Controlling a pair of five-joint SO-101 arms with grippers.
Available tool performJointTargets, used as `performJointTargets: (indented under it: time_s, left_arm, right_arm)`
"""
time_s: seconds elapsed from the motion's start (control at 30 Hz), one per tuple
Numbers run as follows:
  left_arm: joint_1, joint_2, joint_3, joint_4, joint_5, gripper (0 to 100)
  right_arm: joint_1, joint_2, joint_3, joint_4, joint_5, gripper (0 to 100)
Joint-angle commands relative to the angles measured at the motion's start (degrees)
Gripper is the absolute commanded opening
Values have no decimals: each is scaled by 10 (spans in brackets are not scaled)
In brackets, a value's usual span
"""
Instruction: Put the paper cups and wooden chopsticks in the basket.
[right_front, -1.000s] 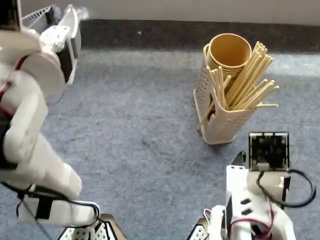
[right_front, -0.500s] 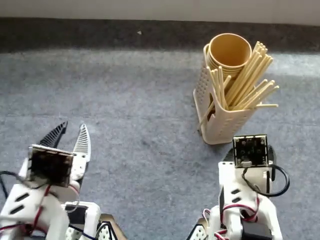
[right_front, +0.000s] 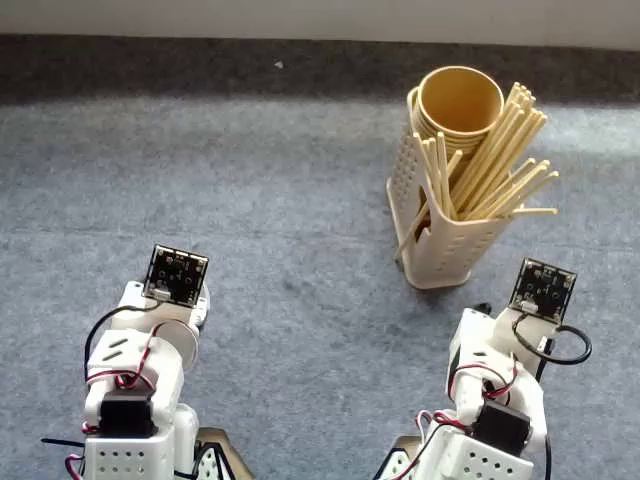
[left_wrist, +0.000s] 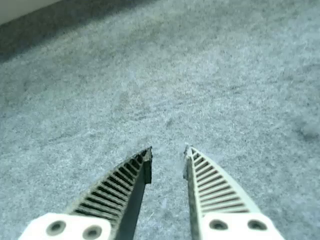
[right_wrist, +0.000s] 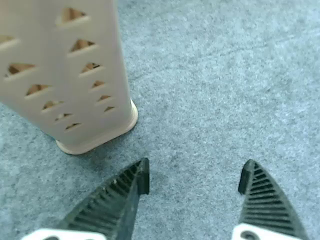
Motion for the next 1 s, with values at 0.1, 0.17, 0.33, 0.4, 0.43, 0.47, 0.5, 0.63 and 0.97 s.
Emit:
performJointTargets:
  time_s: [0.1,0.17,0.33,0.4,0.43,0.47,0.5,0.63,0.97]
  left_arm:
    - [17,-4,90,-66,-4,126]
    - [20,-5,90,-66,-4,126]
    - [19,-5,90,-65,-4,123]
    - [19,-5,90,-52,-4,123]
    - [18,-5,90,-38,-4,123]
    - [18,-5,90,-16,-4,123]
    - [18,-5,90,11,-4,123]
    - [18,-5,91,171,-5,124]
    - [18,-5,91,175,-7,123]
  right_arm:
    - [-10,-6,118,-92,-4,289]
    - [-12,-6,151,-131,-4,289]
    - [-10,-6,177,-124,-4,289]
    - [-8,-6,177,-101,-4,289]
    - [-7,-6,177,-90,-4,289]
    - [-7,-6,177,-79,-4,289]
    - [-7,-6,177,-66,-4,289]
    - [-8,-6,177,-22,-4,289]
    - [-9,-6,177,-22,-4,289]
